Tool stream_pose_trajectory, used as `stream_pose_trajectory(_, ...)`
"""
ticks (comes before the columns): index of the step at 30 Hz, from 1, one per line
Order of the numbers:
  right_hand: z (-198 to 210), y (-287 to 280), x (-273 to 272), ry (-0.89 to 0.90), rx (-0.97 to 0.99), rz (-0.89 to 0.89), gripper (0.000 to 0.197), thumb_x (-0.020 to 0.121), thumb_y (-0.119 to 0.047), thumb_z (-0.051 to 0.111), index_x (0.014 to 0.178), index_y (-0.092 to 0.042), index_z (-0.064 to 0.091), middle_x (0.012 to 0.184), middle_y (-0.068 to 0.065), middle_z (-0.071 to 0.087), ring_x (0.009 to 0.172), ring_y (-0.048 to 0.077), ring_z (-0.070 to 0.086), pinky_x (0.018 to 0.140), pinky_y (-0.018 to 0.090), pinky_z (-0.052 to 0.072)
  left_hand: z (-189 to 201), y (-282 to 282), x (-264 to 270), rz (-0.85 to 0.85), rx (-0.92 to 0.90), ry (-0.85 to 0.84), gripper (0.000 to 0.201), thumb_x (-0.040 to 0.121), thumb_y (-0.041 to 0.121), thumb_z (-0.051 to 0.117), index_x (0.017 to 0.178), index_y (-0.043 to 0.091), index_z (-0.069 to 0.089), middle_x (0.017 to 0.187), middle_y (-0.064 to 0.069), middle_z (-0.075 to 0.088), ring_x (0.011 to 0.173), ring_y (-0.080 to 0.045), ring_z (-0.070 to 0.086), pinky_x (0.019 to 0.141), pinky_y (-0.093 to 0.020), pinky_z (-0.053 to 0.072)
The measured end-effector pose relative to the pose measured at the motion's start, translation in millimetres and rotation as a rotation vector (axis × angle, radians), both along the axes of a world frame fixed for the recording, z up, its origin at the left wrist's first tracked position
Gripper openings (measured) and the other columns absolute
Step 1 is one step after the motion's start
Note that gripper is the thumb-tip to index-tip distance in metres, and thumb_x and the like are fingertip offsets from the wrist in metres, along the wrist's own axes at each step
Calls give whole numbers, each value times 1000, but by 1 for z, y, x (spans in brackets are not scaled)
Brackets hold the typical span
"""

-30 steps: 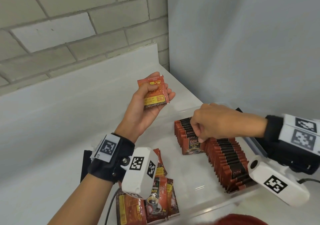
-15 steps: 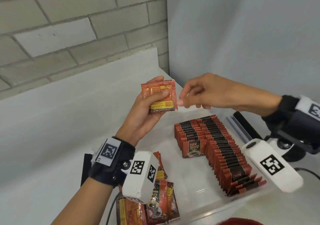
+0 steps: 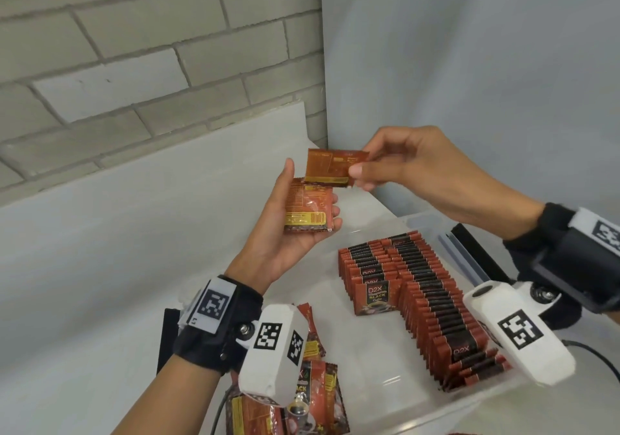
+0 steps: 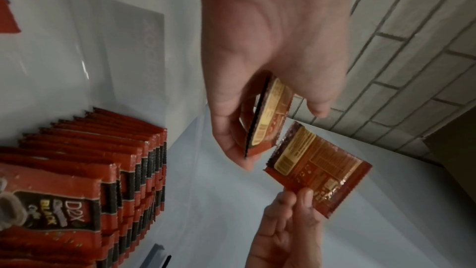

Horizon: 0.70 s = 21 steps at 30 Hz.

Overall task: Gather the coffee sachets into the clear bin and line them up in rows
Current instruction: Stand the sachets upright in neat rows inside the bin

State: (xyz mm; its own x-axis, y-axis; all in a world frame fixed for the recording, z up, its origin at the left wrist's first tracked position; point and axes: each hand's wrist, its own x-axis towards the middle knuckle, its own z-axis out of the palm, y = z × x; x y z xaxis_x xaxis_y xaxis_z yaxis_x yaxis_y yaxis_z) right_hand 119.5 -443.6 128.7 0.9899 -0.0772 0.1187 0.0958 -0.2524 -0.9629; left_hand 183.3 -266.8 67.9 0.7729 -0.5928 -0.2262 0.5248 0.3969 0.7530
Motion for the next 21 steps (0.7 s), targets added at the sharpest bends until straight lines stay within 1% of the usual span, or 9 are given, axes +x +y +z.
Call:
stream_pose_trajectory(2,-4,0,-2,-34,-74,31,10,79,-6,74,89,-5,72,84,3,75,83,13,71,78,14,51,1,-1,-2,-12,1,-7,42,83,45,57,101,7,63,83,-13,63,69,-21,60,65,-30,55)
stream_pose_trajectory(4,-9,1,-3,-40,-169,58,12,78,-8,75,90,-9,74,88,-2,75,86,8,70,80,13,50,2,-1,-3,-27,-14,-38,26,82,26,60,101,9,62,86,-11,65,71,-19,62,64,-28,55)
stream_pose_trajectory(7,-13,-1,-3,-24,-244,78,14,78,-8,75,91,-13,76,94,-4,74,87,4,69,78,11,49,0,-1,-3,-20,-43,-88,28,77,6,59,105,8,61,90,-8,72,77,-16,70,63,-24,55)
stream_pose_trajectory(10,-14,-3,-3,47,-226,84,17,85,-4,68,98,-14,73,97,-1,74,90,4,69,77,11,51,0,0,-1,11,-48,-136,34,74,2,60,108,10,60,97,-9,73,88,-21,71,73,-30,59)
stream_pose_trajectory(12,-13,-1,-2,122,-62,39,17,91,-3,59,105,-8,68,99,8,73,89,9,71,75,13,53,0,-1,-1,30,-43,-162,37,73,3,61,109,11,61,99,-9,73,92,-22,71,81,-34,58)
stream_pose_trajectory(14,-11,1,-3,239,133,38,19,95,-11,55,110,-2,63,103,15,72,90,16,72,78,19,56,-1,-1,-1,38,-42,-178,38,73,3,61,110,12,61,99,-8,73,92,-22,70,83,-34,58)
stream_pose_trajectory(16,-12,3,-4,339,139,125,35,91,-31,60,110,-2,65,103,12,73,94,18,71,82,23,57,-1,-1,-1,43,-36,-195,38,74,3,61,111,13,60,100,-8,72,94,-22,69,85,-34,56)
stream_pose_trajectory(18,-17,6,-6,380,42,194,49,77,-42,67,108,-6,68,101,7,74,93,17,71,83,24,57,-2,-1,-1,46,-31,-212,39,76,3,61,113,14,59,103,-9,70,98,-24,68,88,-36,55)
stream_pose_trajectory(21,-22,7,-5,394,46,179,39,73,-27,74,106,-7,70,97,8,75,90,18,72,80,24,58,-2,-1,0,55,-38,-208,40,75,0,61,112,15,59,104,-9,70,98,-25,68,86,-35,56)
